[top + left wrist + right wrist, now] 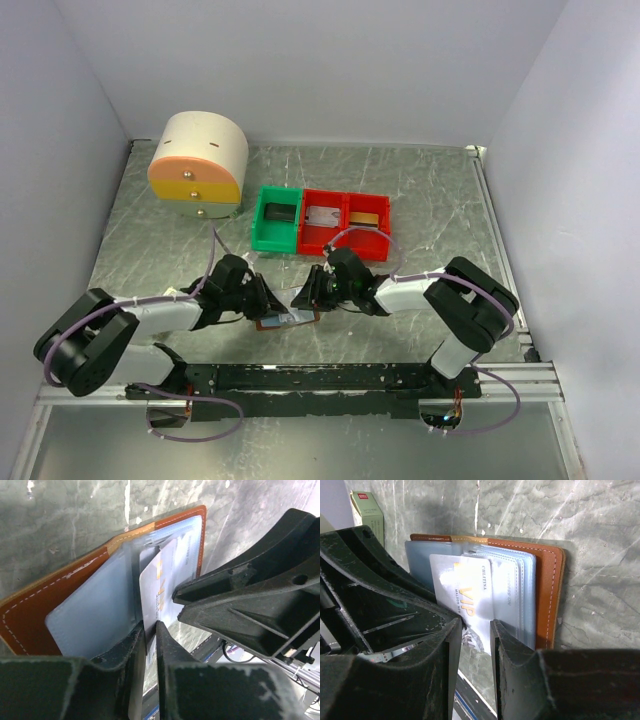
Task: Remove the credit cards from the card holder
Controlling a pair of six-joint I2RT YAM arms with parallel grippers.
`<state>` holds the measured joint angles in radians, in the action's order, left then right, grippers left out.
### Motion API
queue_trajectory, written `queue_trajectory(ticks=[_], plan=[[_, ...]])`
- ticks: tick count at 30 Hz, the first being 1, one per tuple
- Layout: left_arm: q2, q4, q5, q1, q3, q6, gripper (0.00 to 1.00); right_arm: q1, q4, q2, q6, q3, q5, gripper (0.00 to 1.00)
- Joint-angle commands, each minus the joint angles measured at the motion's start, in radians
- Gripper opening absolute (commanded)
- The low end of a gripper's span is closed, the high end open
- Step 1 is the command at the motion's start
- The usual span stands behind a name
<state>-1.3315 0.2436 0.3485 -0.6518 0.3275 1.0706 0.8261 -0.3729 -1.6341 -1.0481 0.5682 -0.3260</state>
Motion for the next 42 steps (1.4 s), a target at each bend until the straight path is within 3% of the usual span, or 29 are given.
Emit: queue_trajectory(ticks=[1, 7, 15, 20, 22, 28, 34, 42], plan=[[0.051, -0.071, -0.041, -0.004, 0.027, -0.022, 0.18, 0.006, 0.123, -0.018, 0.025, -0.037, 0.046, 0.31], [0.075, -0.131, -0.072, -0.005, 0.031, -0.031, 0.1, 0.005, 0.12, -0.024, 0.025, -0.038, 0.042, 0.31], [0.056, -0.111, -0.055, -0.005, 0.044, -0.039, 0.3, 0.005, 0.123, -0.026, 0.028, -0.031, 0.041, 0.31], [0.061, -0.092, -0.051, -0.005, 0.04, -0.032, 0.31, 0.006, 0.124, -0.023, 0.029, -0.034, 0.043, 0.31], [0.077, -0.071, -0.052, -0.005, 0.024, -0.019, 0.29, 0.005, 0.123, -0.023, 0.027, -0.035, 0.043, 0.31], [0.122, -0.118, -0.087, -0.005, 0.019, -0.013, 0.08, 0.005, 0.133, -0.018, 0.031, -0.03, 0.045, 0.31], [0.163, -0.238, -0.146, -0.004, 0.053, -0.046, 0.07, -0.001, 0.004, 0.004, -0.006, -0.053, -0.021, 0.33], [0.249, -0.398, -0.219, -0.004, 0.122, -0.127, 0.07, -0.012, -0.008, 0.195, 0.038, -0.083, 0.063, 0.43]])
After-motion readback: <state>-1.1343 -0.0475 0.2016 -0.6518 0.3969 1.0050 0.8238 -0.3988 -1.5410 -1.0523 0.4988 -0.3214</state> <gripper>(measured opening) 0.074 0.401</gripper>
